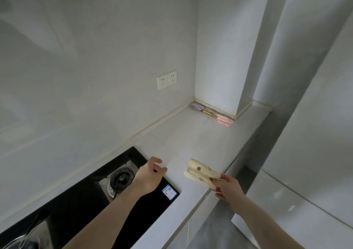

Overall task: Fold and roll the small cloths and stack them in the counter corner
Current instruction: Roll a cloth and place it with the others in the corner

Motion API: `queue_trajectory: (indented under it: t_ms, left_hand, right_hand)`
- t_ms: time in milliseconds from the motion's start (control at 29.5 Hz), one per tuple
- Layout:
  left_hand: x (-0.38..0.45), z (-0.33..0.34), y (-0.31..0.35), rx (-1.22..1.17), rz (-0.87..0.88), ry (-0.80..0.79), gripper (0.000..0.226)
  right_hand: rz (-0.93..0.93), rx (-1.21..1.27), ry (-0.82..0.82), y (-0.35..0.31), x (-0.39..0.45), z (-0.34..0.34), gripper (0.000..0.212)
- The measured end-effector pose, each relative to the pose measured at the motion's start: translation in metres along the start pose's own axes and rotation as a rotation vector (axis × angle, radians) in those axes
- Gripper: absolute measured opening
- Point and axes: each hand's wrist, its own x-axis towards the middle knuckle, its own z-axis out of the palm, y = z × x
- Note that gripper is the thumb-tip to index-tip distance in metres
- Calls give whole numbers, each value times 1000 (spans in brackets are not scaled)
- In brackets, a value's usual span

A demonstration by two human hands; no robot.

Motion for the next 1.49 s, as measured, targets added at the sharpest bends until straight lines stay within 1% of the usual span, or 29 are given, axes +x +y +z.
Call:
queue_trajectory:
  t_ms: [135, 271, 406, 542, 711, 745, 812, 914, 1049, 1117, 1151, 1185, 1219, 1286, 1388, 1490]
  left_hand:
    - [55, 5, 3, 29, -24, -68, 27]
    - [105, 8, 5, 100, 16, -161, 32]
    - [132, 7, 9, 145, 26, -201, 32]
    - [159, -3, 12, 161, 44, -183, 32]
    - [181, -13, 9, 160, 14, -128, 28]
    - [194, -13, 8, 143, -12, -95, 27]
    - [206, -16, 9, 146, -32, -68, 26]
    - [226, -16, 13, 135, -79, -41, 23]
    - [258, -7, 29, 135, -146, 14, 25]
    - [273, -2, 40, 141, -174, 36, 25]
    - [280, 0, 46, 144, -185, 40, 25]
    - [287, 2, 51, 144, -198, 46, 25]
    - [294, 3, 56, 141, -210, 53, 25]
    - [307, 6, 66, 133, -232, 67, 25]
    - [322, 11, 74, 142, -246, 84, 26]
    - [334, 16, 79, 149, -279, 73, 26]
  right_hand:
    - [53, 50, 75, -10, 38, -3, 20]
    - [64, 78, 140, -24, 74, -11, 21]
    - [113, 96, 198, -32, 106, -17, 23]
    - [147, 114, 233, -50, 146, -17, 21]
    - [163, 204, 220, -71, 195, -5, 12]
    - [180, 193, 193, -81, 219, -3, 12]
    - [188, 191, 183, -93, 246, 1, 13]
    - [193, 198, 182, -108, 282, 10, 22]
    - [195, 314, 190, -132, 334, 16, 20]
    - [242, 336, 174, -141, 363, 16, 13]
    - [268, 343, 174, -146, 375, 16, 4]
    - [295, 348, 175, -151, 389, 16, 9]
    - [299, 364, 182, -154, 404, 16, 19]
    - [313, 341, 199, -157, 435, 13, 24]
    - [335, 210, 198, -157, 476, 13, 12]
    - [318, 61, 160, -157, 510, 14, 17]
